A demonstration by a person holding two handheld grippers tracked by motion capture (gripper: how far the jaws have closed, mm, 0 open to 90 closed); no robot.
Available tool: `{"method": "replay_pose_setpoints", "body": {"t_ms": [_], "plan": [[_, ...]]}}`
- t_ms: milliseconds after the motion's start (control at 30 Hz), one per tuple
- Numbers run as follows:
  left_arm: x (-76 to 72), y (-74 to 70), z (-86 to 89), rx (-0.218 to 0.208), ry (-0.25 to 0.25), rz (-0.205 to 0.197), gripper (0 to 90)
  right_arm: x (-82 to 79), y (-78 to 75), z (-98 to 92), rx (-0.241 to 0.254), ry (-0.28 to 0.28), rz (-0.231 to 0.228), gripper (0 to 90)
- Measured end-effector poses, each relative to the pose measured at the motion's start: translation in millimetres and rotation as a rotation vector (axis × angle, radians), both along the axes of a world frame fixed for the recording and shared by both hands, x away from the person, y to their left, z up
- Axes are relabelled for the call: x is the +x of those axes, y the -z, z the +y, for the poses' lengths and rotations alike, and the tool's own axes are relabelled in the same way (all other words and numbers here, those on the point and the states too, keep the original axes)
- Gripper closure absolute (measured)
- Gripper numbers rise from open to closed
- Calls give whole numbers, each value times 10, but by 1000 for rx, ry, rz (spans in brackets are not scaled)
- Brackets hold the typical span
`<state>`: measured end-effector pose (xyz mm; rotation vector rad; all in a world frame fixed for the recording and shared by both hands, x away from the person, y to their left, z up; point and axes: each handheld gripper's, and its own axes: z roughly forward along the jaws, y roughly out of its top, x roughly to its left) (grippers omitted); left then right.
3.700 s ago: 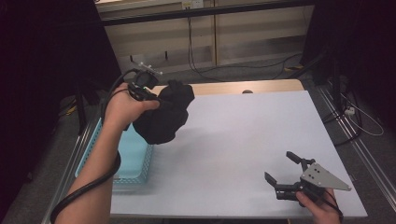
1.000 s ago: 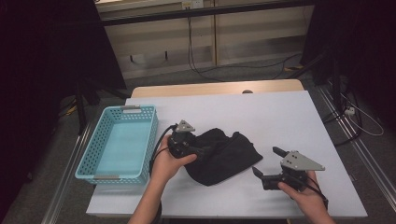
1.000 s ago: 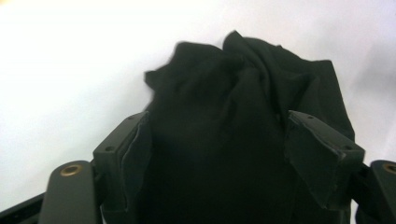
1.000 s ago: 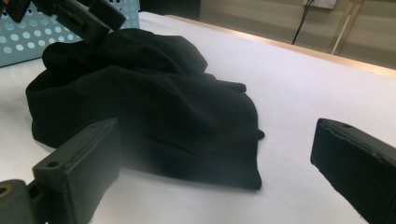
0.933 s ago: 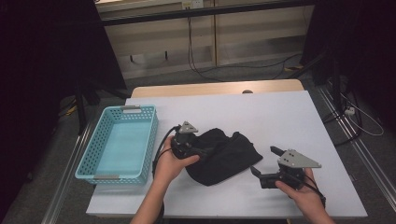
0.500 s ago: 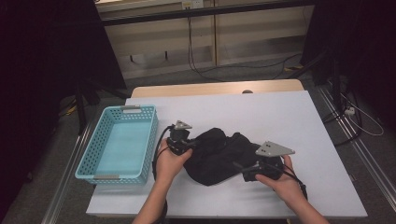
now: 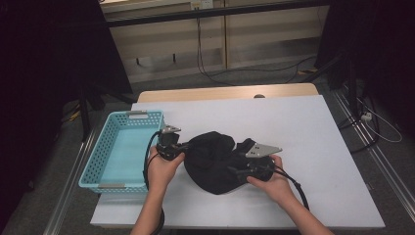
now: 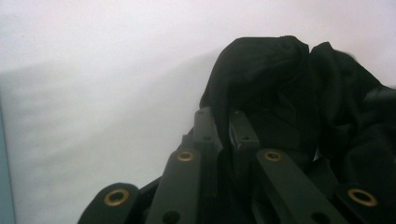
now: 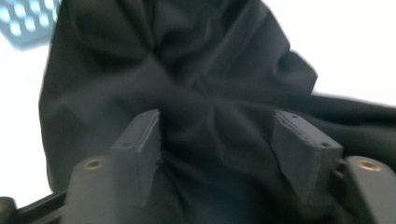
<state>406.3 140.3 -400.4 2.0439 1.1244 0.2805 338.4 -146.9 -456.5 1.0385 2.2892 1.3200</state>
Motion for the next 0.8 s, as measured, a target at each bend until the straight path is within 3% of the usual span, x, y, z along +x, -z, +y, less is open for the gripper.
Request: {"method": "replay_pose_setpoints", "body": {"t_ms": [67,133,200,267,367,433,500,667,800], "plan": [[-16,4,-10,-16,0,5,828,-7,19,-15,-53,-30,38,561],[-20,-4,-13,-14,12,-1,786,-12,11,-73,-43,-55,85,748],[-22,-25,-16,-36,14,-5,730,-30,-13,-131,-34,-66,105,856],[-22,-60,-24,-53,6,-31,601,-78,-32,-183,-50,-67,107,869],[-21,-107,-61,-39,16,-84,385,-189,-53,-293,-64,-69,115,876],[-21,-111,-96,-39,23,-105,352,-254,-72,-395,-52,-67,124,877],[-14,-93,-136,-39,15,-113,264,-306,-101,-495,-60,-59,121,879],[-3,-28,-191,-21,25,-102,223,-402,-124,-738,-65,-18,122,880],[6,-1,-198,-7,30,-99,195,-390,-166,-924,-63,40,106,881]]}}
